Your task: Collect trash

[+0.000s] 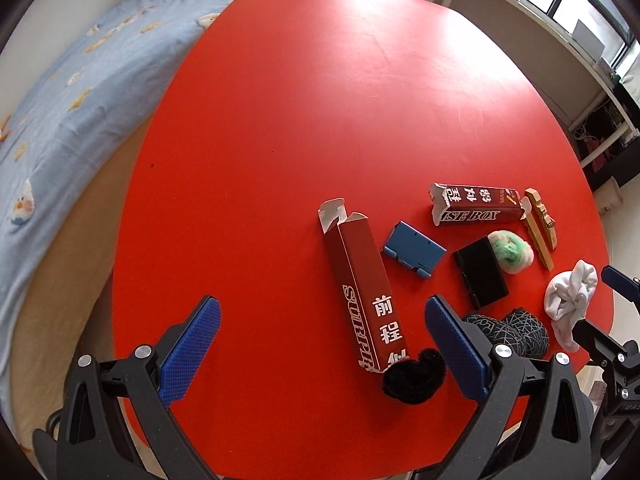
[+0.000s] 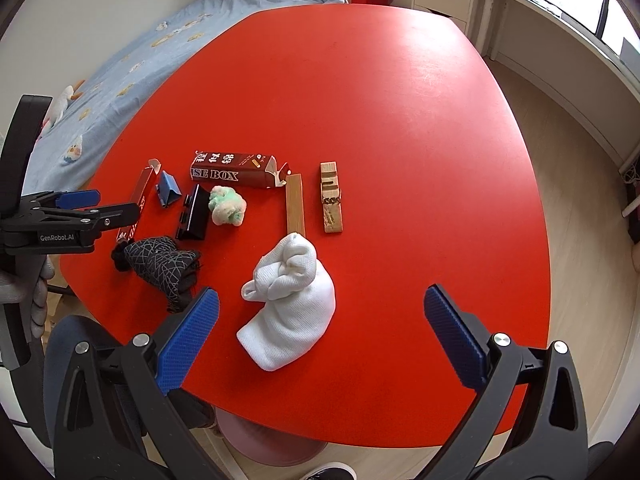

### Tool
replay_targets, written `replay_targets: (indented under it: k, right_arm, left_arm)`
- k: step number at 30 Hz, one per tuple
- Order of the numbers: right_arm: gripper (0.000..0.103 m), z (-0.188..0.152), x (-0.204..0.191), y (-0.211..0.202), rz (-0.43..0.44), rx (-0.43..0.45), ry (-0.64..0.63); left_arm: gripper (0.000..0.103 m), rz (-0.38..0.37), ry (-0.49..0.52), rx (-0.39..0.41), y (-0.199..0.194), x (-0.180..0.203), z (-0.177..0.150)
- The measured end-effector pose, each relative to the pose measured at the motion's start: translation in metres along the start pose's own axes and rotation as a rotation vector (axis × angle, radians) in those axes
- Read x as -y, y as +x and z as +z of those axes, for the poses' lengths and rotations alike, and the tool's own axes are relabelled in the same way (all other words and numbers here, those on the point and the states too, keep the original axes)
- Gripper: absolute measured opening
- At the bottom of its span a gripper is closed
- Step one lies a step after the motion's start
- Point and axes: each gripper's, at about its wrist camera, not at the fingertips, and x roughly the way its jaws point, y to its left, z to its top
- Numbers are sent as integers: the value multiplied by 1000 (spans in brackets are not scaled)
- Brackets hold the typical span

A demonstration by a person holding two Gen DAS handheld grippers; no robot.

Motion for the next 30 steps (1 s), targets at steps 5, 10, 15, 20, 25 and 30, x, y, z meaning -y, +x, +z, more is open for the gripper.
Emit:
replay_targets:
  k: [5,10,15,20,25,30]
  right_arm:
    - [80,0,-1,9,27,-22,-1]
    - [50,-2,-4,11,68,-32,-10]
    - [37,-2,-9,9,68,-24,-15]
    - [33,-3,-11,2,65,-1,-17]
    - [33,-6,-14,-14,60,28,-20]
    - [33,-14,-15,-36,56,58,-30]
  left_arm:
    - [89,20,10,1,8,6,2]
    - [60,27,42,27,1,11,0]
    - [15,-10,50,39,-6,7,-5]
    - [14,-20,56,62,-10,0,-13]
    - [14,-28,88,98,-28,-1,-22]
    - [14,-49,130,157,-60,7,-44]
